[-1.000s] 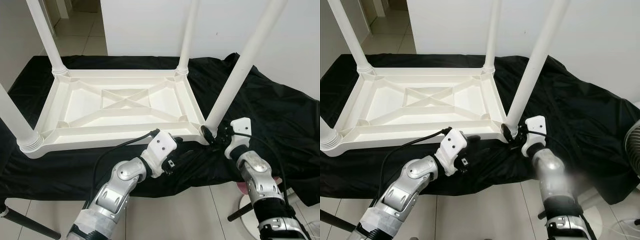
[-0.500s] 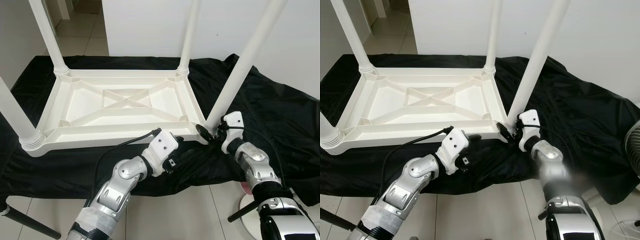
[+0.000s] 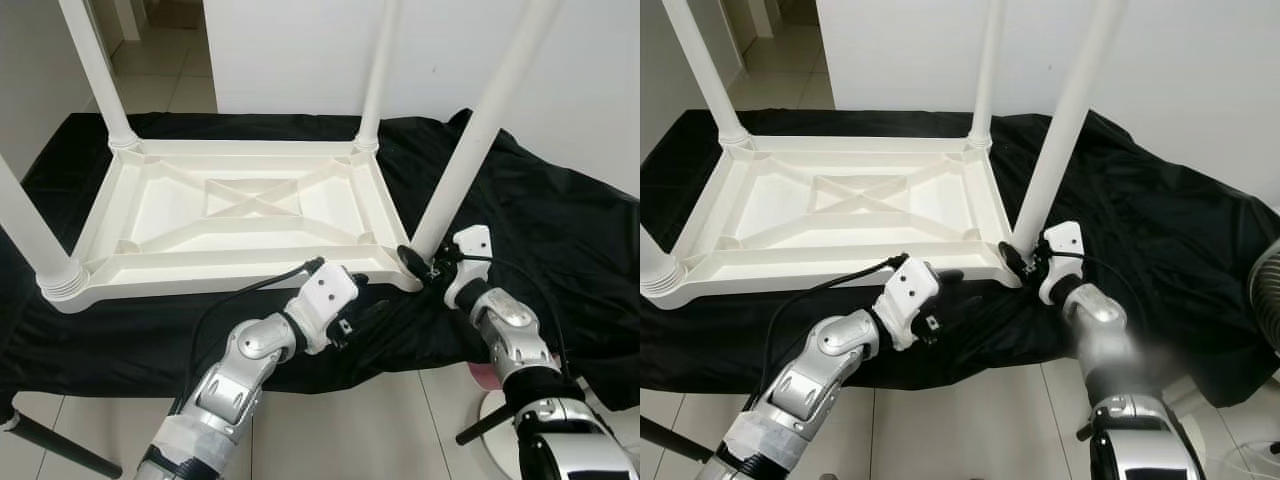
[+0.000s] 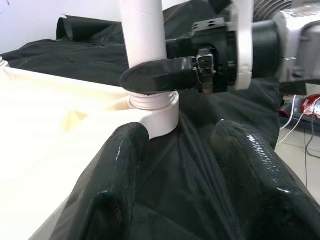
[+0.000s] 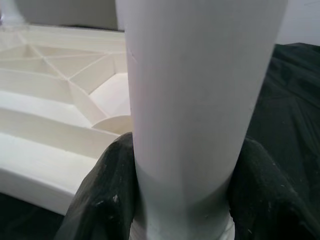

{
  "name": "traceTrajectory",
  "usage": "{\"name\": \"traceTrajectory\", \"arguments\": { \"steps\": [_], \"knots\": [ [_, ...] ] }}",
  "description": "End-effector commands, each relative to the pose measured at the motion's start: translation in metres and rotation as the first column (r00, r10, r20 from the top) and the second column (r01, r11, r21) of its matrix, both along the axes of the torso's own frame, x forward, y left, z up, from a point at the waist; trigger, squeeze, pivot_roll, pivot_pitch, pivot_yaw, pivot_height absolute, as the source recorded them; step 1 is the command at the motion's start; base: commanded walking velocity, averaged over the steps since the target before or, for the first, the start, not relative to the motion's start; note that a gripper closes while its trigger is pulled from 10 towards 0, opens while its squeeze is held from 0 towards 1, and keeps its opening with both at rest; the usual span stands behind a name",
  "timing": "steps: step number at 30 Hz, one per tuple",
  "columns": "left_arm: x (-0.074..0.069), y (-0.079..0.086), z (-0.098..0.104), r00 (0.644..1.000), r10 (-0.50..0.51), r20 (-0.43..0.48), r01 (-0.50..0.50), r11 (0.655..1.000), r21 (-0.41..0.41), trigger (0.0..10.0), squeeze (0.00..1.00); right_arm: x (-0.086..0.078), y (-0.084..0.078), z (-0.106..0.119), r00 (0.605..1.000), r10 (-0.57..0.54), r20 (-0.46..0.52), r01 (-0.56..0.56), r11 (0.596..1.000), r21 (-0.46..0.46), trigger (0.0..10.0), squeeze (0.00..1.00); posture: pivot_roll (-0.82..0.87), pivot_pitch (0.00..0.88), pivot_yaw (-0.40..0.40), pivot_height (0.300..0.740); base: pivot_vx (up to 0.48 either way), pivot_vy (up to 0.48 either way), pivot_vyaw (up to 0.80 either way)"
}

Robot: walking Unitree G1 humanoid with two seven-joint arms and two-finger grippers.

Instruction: Building children table

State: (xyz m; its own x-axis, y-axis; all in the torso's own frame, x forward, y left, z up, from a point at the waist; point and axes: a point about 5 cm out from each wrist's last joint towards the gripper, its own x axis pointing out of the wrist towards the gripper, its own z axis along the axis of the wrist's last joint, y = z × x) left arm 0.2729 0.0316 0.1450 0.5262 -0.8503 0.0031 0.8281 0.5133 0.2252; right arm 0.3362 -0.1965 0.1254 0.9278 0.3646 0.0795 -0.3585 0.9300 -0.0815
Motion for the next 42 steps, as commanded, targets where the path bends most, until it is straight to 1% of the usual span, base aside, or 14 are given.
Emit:
{"name": "traceTrajectory", "arguments": {
  "steps": [1,6,11,15,16,18,24,27,32,33,34,35,36,42],
  "knots": [
    [-0.001,-0.001,-0.002,1.0,0.01,-0.002,-0.01,1.0,0.004,10.0,0.0,-0.003,-0.005,-0.006,0.997,-0.073,-0.03,0.073,0.997,0.01,10.0,0.0,-0.07,0.043,-0.043,0.74,0.0,0.0,0.0],
    [-0.002,-0.002,-0.003,1.0,0.01,-0.004,-0.01,1.0,0.003,10.0,0.0,-0.005,-0.002,-0.005,0.989,-0.143,-0.02,0.144,0.989,0.037,10.0,0.0,-0.07,0.05,-0.039,0.74,0.0,0.0,0.0],
    [-0.003,-0.003,-0.003,1.0,0.009,-0.012,-0.009,1.0,-0.002,10.0,0.0,-0.01,0.011,-0.005,0.942,-0.335,-0.007,0.334,0.937,0.1,10.0,0.0,-0.07,0.054,-0.036,0.74,0.0,0.0,0.0],
    [-0.003,-0.003,-0.003,1.0,0.009,-0.012,-0.009,1.0,-0.002,10.0,0.0,-0.013,0.016,-0.009,0.889,-0.455,-0.052,0.458,0.883,0.099,10.0,0.0,-0.07,0.057,-0.037,0.74,0.0,0.0,0.0],
    [-0.001,-0.003,-0.002,1.0,0.012,-0.012,-0.012,1.0,-0.004,10.0,0.0,-0.014,0.025,-0.011,0.846,-0.527,-0.077,0.533,0.838,0.117,10.0,0.0,-0.07,0.058,-0.039,0.74,0.0,0.0,0.0],
    [-0.001,-0.004,-0.002,1.0,0.015,-0.01,-0.015,1.0,-0.004,10.0,0.0,-0.014,0.034,-0.013,0.816,-0.57,-0.1,0.578,0.806,0.128,10.0,0.0,-0.07,0.057,-0.04,0.74,0.0,0.0,0.0],
    [0.0,-0.005,-0.002,1.0,0.017,-0.008,-0.017,1.0,-0.008,10.0,0.0,-0.015,0.048,-0.013,0.805,-0.581,-0.122,0.593,0.795,0.128,10.0,0.0,-0.07,0.057,-0.041,0.74,0.0,0.0,0.0],
    [0.001,-0.005,0.0,1.0,0.023,-0.005,-0.023,1.0,-0.012,10.0,0.0,-0.015,0.06,-0.012,0.831,-0.541,-0.126,0.555,0.823,0.123,10.0,0.0,-0.07,0.057,-0.044,0.74,0.0,0.0,0.0],
    [0.002,-0.004,0.0,1.0,0.031,-0.003,-0.031,0.999,-0.015,10.0,0.0,-0.015,0.06,-0.011,0.842,-0.525,-0.125,0.539,0.833,0.123,10.0,0.0,-0.07,0.059,-0.046,0.74,0.0,0.0,0.0],
    [0.002,-0.004,0.0,1.0,0.031,-0.003,-0.031,0.999,-0.015,10.0,0.0,-0.016,0.059,-0.01,0.84,-0.529,-0.12,0.541,0.833,0.115,10.0,0.4,-0.07,0.059,-0.046,0.74,0.0,0.0,0.0],
    [0.002,-0.004,0.0,1.0,0.031,-0.003,-0.031,0.999,-0.015,10.0,0.0,-0.016,0.059,-0.01,0.84,-0.529,-0.12,0.541,0.833,0.115,10.0,0.4,-0.07,0.059,-0.046,0.74,0.0,0.0,0.0],
    [0.002,-0.005,0.0,0.999,0.031,-0.003,-0.032,0.999,-0.016,10.0,0.0,-0.016,0.059,-0.01,0.839,-0.531,-0.116,0.542,0.833,0.111,10.0,0.76,-0.07,0.059,-0.046,0.74,0.0,0.0,0.0],
    [0.002,-0.005,0.0,0.999,0.031,-0.004,-0.031,0.999,-0.016,10.0,0.0,-0.016,0.058,-0.009,0.842,-0.527,-0.113,0.538,0.835,0.113,10.0,1.0,-0.07,0.059,-0.046,0.74,0.0,0.0,0.0],
    [0.003,-0.006,0.0,0.999,0.032,-0.003,-0.032,0.999,-0.018,10.0,0.0,-0.018,0.055,-0.002,0.88,-0.47,-0.068,0.475,0.87,0.131,10.0,1.0,-0.07,0.059,-0.044,0.74,0.0,0.0,0.0]
  ]
}}
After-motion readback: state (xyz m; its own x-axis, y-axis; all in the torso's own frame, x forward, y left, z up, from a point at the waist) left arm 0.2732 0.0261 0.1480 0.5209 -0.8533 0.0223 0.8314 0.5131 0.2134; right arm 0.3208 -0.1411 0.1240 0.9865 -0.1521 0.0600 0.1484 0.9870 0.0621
